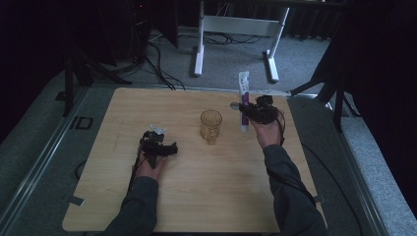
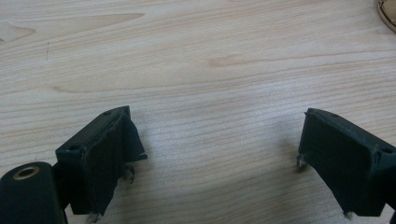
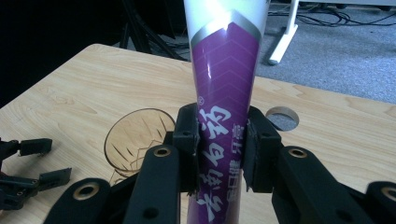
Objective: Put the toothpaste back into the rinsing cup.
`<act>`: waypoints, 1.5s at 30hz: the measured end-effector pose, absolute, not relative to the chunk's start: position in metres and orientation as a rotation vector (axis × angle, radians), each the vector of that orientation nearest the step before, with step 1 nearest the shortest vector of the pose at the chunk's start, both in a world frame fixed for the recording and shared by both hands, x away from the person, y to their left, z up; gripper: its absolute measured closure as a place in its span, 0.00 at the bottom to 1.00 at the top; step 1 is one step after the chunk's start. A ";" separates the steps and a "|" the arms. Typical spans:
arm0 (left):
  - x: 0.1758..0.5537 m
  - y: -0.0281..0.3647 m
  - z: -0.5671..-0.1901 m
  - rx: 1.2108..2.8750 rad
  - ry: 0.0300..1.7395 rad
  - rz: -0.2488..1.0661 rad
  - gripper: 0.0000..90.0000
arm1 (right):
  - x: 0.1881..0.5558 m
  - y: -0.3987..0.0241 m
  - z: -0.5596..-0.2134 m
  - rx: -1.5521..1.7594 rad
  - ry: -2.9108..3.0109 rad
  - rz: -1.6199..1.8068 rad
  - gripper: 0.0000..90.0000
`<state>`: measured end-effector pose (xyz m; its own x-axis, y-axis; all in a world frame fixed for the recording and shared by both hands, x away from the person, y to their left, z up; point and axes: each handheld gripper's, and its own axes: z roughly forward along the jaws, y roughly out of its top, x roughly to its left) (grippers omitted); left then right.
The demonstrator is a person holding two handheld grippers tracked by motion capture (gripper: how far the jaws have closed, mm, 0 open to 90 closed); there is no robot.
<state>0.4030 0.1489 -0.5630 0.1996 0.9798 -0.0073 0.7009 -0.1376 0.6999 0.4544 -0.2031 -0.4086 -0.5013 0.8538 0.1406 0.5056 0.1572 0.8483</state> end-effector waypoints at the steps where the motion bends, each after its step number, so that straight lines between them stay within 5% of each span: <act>1: 0.403 0.149 -0.563 1.906 1.561 0.630 0.11 | 0.455 -0.203 -0.408 1.299 2.065 1.286 0.78; 45: 0.403 0.149 -0.563 1.907 1.561 0.629 0.11 | 0.470 -0.189 -0.408 1.336 2.026 1.379 0.78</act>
